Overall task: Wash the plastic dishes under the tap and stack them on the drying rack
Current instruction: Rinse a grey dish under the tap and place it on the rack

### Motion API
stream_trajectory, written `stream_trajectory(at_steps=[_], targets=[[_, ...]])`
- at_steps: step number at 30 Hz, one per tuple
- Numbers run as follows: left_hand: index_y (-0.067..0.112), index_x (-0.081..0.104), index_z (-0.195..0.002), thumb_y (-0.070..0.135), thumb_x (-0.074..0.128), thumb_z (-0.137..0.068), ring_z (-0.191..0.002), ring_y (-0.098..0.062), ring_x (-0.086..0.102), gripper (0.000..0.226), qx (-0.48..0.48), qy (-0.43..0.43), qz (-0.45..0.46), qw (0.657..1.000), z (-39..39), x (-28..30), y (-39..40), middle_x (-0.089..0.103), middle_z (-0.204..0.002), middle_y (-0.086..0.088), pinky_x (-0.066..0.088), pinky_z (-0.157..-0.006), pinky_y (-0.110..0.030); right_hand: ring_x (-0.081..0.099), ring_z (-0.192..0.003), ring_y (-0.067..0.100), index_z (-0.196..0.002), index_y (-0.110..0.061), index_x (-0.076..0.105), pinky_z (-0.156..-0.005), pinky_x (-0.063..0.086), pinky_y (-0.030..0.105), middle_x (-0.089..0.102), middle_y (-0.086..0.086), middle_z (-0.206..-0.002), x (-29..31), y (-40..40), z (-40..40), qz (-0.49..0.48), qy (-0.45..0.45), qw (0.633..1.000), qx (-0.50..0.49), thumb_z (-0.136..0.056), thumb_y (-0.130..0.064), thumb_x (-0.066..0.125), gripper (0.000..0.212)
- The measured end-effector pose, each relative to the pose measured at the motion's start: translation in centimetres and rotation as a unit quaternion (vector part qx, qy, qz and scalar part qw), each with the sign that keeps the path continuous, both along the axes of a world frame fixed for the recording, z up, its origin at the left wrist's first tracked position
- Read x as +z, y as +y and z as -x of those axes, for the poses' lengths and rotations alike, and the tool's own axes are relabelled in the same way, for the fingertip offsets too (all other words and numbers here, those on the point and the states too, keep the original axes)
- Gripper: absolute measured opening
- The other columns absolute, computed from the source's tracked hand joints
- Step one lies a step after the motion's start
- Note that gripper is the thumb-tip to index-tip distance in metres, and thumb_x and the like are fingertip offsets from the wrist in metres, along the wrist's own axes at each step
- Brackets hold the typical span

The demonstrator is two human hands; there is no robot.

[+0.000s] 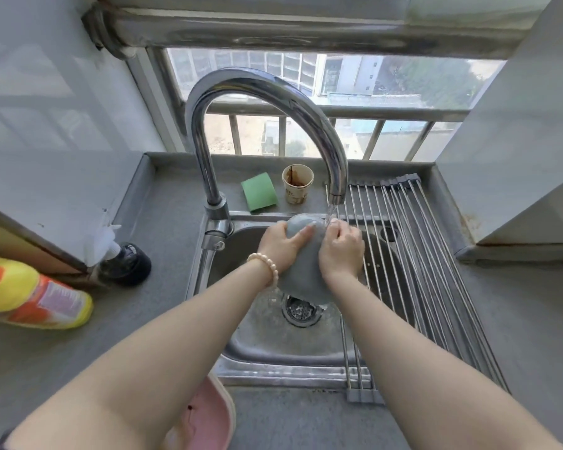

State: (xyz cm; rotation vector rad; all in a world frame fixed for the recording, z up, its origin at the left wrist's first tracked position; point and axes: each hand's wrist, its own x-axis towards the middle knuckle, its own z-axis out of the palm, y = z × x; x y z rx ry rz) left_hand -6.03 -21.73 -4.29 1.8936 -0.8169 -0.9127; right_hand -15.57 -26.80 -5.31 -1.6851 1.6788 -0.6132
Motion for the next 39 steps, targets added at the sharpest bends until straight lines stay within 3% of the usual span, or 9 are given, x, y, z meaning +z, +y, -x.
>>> stream_trajectory(at_steps=[4, 9, 14, 18, 24, 27, 31, 36, 39], targets=[[0.005, 0.062, -0.087, 0.057, 0.043, -0.092, -0.082, -0.024, 0.057, 0.055, 0.154, 0.068, -0.035, 0.985, 0.6, 1.4, -0.8, 0.061, -0.083, -0.006, 0.039, -0.071, -0.027, 0.01, -0.146, 0.025, -0.151, -0.015, 0.021, -0.118, 0.002, 0.041, 0.017, 0.006, -0.158, -1.6, 3.3, -0.7, 0.151, 0.131, 0.96, 0.198, -0.098, -0.044, 0.01, 0.062], [-0.007, 0.047, -0.129, 0.036, 0.026, -0.104, -0.12, -0.032, 0.053, 0.055, 0.284, 0.154, -0.107, 0.94, -0.4, 0.3, 0.2, 0.054, -0.13, -0.02, 0.041, -0.095, -0.033, 0.04, -0.135, 0.031, -0.135, -0.016, 0.053, -0.113, 0.022, 0.047, 0.048, 0.009, -0.142, -2.5, 3.9, 0.9, 0.301, 0.118, 0.891, 0.318, -0.096, -0.039, 0.03, 0.051], [-0.005, 0.038, -0.137, 0.025, 0.016, -0.105, -0.128, -0.032, 0.045, 0.05, 0.268, 0.181, -0.127, 0.938, -0.3, 0.4, 1.3, 0.045, -0.141, -0.022, 0.039, -0.1, -0.033, 0.053, -0.114, 0.025, -0.133, -0.014, 0.05, -0.086, 0.044, 0.032, 0.056, 0.008, -0.129, 0.5, 1.1, 1.4, -0.103, -0.062, 0.991, 0.064, -0.099, -0.038, 0.042, 0.042], [-0.004, 0.052, -0.126, 0.039, 0.032, -0.101, -0.117, -0.031, 0.053, 0.054, 0.298, 0.206, -0.107, 0.926, -0.5, 0.8, 1.1, 0.055, -0.13, -0.017, 0.038, -0.102, -0.035, 0.06, -0.079, 0.023, -0.083, -0.01, 0.065, -0.076, 0.053, 0.037, 0.067, 0.006, -0.085, 0.9, -0.8, 0.8, -0.323, -0.338, 0.867, -0.17, -0.095, -0.018, 0.05, 0.021], [0.013, 0.039, -0.138, 0.047, 0.07, -0.078, -0.118, -0.025, 0.051, 0.076, 0.207, -0.006, -0.018, 0.978, 2.6, 0.4, 1.1, 0.05, -0.132, -0.007, 0.043, -0.1, -0.036, 0.065, -0.07, 0.025, -0.068, -0.01, 0.057, -0.076, 0.056, 0.04, 0.07, 0.003, -0.062, 0.2, -1.1, 0.3, -0.371, -0.374, 0.803, -0.277, -0.093, -0.016, 0.054, 0.026], [0.014, 0.032, -0.146, 0.055, 0.054, -0.083, -0.131, -0.031, 0.034, 0.078, 0.163, -0.202, -0.043, 0.965, 3.4, -0.8, 1.8, 0.036, -0.144, -0.013, 0.03, -0.108, -0.041, 0.058, -0.083, 0.022, -0.077, -0.017, 0.045, -0.077, 0.052, 0.035, 0.06, 0.009, -0.12, -0.9, -0.1, -0.3, -0.361, -0.361, 0.83, -0.225, -0.101, -0.02, 0.036, 0.026], [0.023, 0.04, -0.143, 0.057, 0.013, -0.085, -0.142, -0.034, 0.02, 0.072, 0.032, -0.385, -0.031, 0.922, 3.6, -1.9, 2.1, 0.027, -0.154, -0.014, 0.011, -0.114, -0.054, 0.051, -0.084, 0.019, -0.129, -0.008, 0.046, -0.066, 0.046, 0.028, 0.046, 0.001, -0.084, 0.1, 0.8, -0.2, -0.308, -0.358, 0.861, -0.188, -0.105, -0.033, 0.025, 0.04], [0.02, 0.042, -0.14, 0.083, 0.016, -0.074, -0.133, -0.032, 0.037, 0.095, -0.008, 0.104, -0.142, 0.984, 3.6, 0.5, 0.3, 0.037, -0.147, -0.014, 0.031, -0.11, -0.048, 0.052, -0.054, 0.014, -0.06, -0.018, 0.052, -0.05, 0.043, 0.028, 0.054, -0.002, -0.058, 1.6, 2.5, -0.2, -0.1, -0.201, 0.974, -0.036, -0.093, -0.062, 0.032, 0.059], [0.0, 0.063, -0.101, 0.083, 0.043, -0.072, -0.091, -0.026, 0.064, 0.09, 0.097, 0.467, -0.143, 0.867, 1.5, 2.2, -0.7, 0.067, -0.099, -0.012, 0.053, -0.085, -0.041, 0.051, -0.047, 0.019, -0.05, -0.023, 0.049, -0.046, 0.037, 0.028, 0.053, -0.002, -0.051, -0.1, 3.7, 0.2, 0.115, -0.043, 0.975, 0.185, -0.086, -0.073, 0.011, 0.073]])
